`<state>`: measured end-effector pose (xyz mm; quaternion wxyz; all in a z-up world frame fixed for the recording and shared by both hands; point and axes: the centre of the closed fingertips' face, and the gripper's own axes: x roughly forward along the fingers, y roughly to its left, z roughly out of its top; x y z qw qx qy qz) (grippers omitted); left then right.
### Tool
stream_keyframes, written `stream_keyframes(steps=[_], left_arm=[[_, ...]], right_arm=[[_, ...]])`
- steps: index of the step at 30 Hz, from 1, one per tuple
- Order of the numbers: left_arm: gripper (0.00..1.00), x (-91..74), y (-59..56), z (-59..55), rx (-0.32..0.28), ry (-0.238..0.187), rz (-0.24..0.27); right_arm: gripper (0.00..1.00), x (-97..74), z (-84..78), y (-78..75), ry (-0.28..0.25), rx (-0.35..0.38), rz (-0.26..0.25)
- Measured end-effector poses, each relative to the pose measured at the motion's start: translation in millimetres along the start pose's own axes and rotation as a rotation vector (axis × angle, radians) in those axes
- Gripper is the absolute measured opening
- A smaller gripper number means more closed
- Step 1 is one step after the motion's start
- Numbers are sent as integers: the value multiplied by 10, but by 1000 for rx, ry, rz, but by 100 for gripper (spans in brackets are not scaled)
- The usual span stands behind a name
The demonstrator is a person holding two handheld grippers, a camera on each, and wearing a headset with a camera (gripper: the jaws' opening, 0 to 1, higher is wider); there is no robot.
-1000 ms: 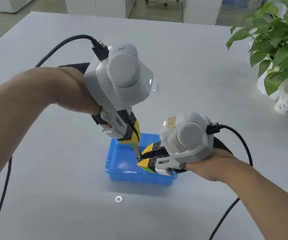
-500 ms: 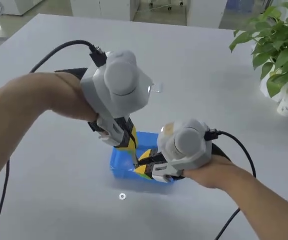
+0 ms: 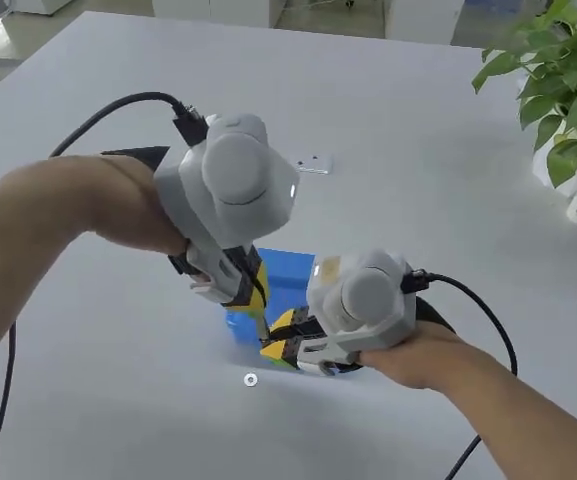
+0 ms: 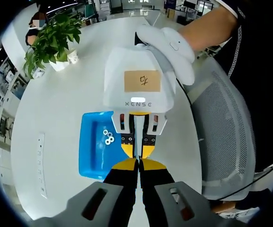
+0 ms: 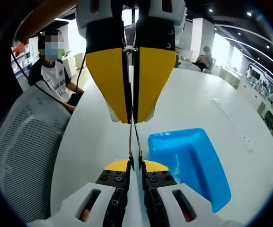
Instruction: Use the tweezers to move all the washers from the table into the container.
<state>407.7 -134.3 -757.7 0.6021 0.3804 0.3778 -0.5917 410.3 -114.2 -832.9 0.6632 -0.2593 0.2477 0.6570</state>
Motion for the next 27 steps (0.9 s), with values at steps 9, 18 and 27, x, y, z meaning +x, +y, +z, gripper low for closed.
stream_keyframes(steps=[9,18,27], left_arm=[[5,52,-48,-62,-13,7,-14],[5,118,-91,-134,-33,10,-29],[5,184,-124,-187,-46,11,-46]], right_arm=[[11,92,-26,60,1,7,21],[11,179,-70,121,7,7,39],[11,244,-120,174,14,7,55]])
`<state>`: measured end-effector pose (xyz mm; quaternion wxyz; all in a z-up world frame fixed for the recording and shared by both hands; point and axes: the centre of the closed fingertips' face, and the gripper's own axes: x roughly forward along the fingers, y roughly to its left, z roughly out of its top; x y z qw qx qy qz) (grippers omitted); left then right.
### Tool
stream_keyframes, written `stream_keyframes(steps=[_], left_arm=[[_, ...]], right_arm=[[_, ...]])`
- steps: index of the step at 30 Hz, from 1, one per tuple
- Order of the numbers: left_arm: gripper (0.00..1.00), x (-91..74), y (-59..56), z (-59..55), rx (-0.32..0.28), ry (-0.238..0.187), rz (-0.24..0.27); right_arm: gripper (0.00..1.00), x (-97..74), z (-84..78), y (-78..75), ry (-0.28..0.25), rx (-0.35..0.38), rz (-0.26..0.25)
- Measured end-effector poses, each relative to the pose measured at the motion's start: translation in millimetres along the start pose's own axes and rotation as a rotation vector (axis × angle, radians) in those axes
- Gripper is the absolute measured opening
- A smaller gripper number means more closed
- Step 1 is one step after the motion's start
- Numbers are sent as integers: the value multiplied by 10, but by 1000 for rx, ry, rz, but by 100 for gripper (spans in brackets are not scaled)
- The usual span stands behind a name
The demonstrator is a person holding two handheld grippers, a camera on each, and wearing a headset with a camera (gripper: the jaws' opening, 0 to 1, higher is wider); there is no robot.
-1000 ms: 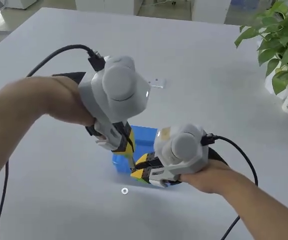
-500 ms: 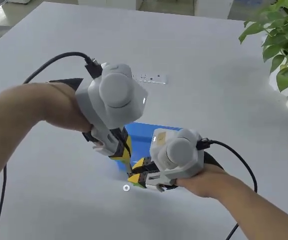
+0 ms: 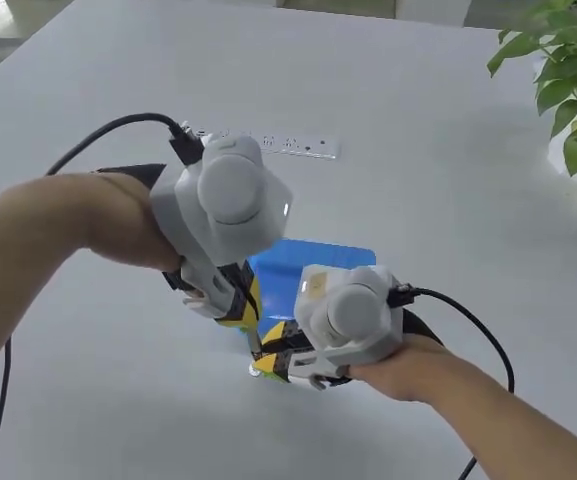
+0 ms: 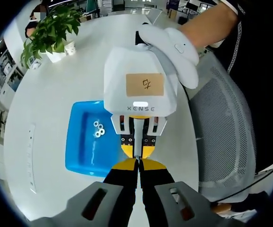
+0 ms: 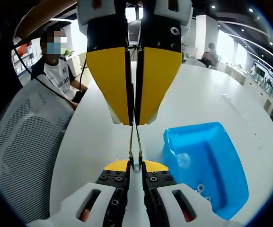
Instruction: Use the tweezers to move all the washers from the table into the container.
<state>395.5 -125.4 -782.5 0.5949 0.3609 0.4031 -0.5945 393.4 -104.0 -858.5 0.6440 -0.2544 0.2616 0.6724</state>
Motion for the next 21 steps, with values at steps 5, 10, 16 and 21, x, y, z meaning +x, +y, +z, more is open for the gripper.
stream_keyframes(steps=[5,10,16,21], left_arm=[[5,33,-15,-39,-11,-2,-7],[5,63,-27,-76,-21,-3,-13],[5,95,-22,-96,-24,-2,-18],[5,105,-16,-82,-27,-11,-19]], right_arm=[[11,53,-18,26,6,-4,13],[12,103,-34,36,10,-5,23],[12,142,-54,33,15,-6,29],[13,149,-69,25,16,-2,31]])
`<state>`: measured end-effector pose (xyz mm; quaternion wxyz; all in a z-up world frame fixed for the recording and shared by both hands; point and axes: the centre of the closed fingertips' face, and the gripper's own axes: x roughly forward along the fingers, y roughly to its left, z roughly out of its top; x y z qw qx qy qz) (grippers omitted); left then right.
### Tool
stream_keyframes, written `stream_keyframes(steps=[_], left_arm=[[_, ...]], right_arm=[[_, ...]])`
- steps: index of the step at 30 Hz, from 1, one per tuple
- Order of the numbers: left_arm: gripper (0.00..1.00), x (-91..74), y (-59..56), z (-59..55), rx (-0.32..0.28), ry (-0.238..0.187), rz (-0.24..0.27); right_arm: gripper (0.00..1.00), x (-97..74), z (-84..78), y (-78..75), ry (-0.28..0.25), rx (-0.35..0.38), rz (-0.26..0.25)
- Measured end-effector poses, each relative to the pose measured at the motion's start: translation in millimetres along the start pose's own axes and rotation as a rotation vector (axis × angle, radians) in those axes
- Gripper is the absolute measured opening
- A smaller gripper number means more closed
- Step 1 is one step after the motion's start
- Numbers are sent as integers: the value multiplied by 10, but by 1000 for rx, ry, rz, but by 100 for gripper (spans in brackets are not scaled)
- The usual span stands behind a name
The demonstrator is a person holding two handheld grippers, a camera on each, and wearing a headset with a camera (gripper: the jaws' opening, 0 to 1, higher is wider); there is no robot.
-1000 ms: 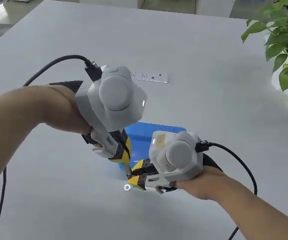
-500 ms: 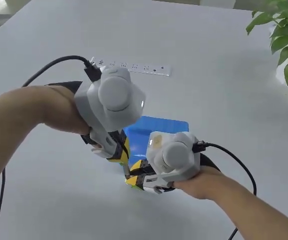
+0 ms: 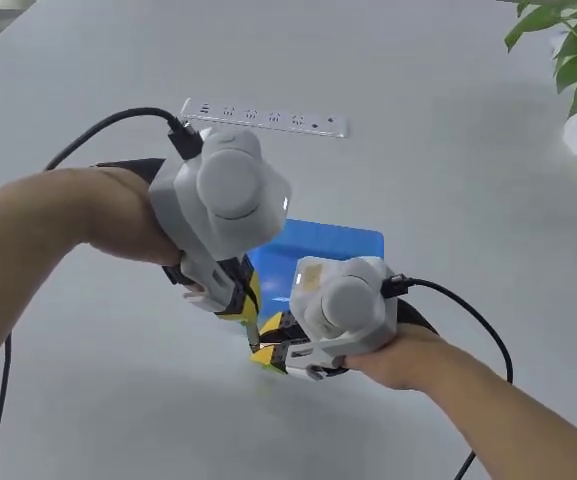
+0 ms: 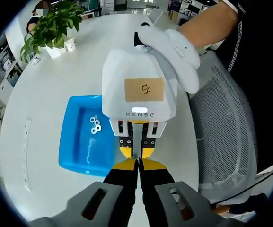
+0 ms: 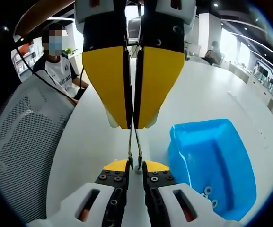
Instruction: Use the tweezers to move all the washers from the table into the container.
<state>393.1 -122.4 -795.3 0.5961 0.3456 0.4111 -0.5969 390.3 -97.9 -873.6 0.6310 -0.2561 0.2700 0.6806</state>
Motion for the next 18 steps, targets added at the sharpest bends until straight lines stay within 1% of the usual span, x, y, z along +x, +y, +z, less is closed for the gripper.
stream_keyframes(steps=[7,18], left_arm=[[5,3,2,18,0,-7,-3],[5,4,14,15,-3,-8,0]], right_arm=[[13,9,-6,1,2,-4,-1],[10,9,-6,-7,6,10,-11]])
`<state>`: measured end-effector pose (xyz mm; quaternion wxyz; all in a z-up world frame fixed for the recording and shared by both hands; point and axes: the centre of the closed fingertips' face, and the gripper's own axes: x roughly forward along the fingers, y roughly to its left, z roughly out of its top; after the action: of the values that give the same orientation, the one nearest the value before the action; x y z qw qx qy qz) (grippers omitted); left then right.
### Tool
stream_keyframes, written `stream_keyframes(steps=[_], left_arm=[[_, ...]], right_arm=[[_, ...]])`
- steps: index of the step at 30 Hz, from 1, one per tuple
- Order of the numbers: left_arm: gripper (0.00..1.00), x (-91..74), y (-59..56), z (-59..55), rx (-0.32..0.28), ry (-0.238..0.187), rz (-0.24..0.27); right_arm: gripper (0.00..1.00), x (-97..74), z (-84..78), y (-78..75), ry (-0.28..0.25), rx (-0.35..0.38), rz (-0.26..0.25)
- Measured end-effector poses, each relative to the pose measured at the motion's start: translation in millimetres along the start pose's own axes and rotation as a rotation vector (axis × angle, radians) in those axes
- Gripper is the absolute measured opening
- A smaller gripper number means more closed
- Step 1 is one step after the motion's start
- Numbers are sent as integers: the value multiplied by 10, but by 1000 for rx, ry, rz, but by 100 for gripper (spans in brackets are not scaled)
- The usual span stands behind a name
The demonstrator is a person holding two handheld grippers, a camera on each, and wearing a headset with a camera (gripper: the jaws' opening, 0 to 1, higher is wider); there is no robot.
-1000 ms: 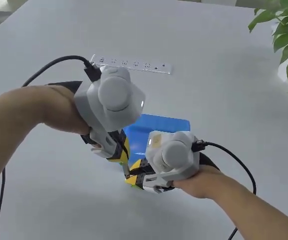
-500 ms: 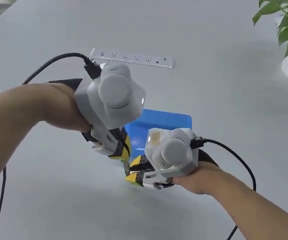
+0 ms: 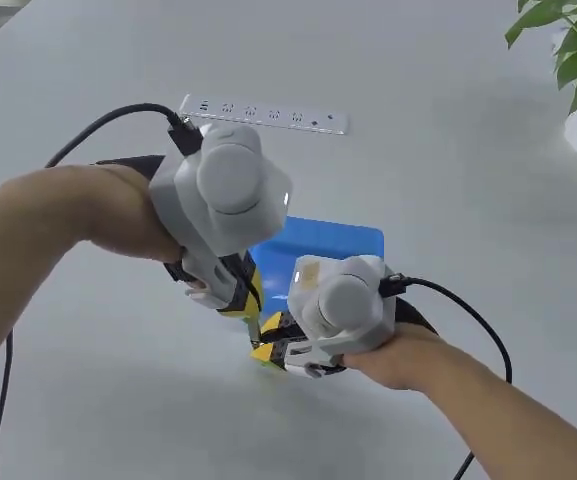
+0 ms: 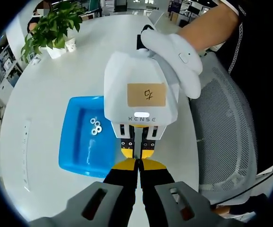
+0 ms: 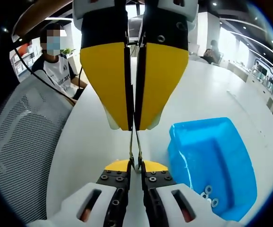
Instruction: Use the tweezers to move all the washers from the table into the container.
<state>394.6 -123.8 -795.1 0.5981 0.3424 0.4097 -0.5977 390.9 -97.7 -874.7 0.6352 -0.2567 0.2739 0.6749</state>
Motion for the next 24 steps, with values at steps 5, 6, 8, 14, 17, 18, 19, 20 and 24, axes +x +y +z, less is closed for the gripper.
stream_keyframes(steps=[5,6,8,14,17,18,19,20,24], left_arm=[[5,3,5,6,-2,-1,-1],[5,4,4,8,-2,-2,-2],[5,7,6,13,-1,-2,-2],[5,7,4,13,0,1,-3],[5,-4,2,22,-1,-1,-3],[5,-12,2,25,0,-1,-3],[5,-19,4,30,1,-1,-2],[5,-30,4,39,1,-3,-2],[5,-69,-2,63,2,-4,-1]], right_arm=[[10,-3,-2,1,-2,10,0],[10,-2,-2,1,-2,10,0],[9,-3,-3,-1,-3,8,0],[9,-11,-7,5,0,7,4],[9,-23,0,7,-2,9,4],[9,-32,8,10,-2,7,3],[9,-39,13,10,-3,6,2],[9,-48,21,10,-4,6,2],[10,-76,52,12,-7,5,-1]])
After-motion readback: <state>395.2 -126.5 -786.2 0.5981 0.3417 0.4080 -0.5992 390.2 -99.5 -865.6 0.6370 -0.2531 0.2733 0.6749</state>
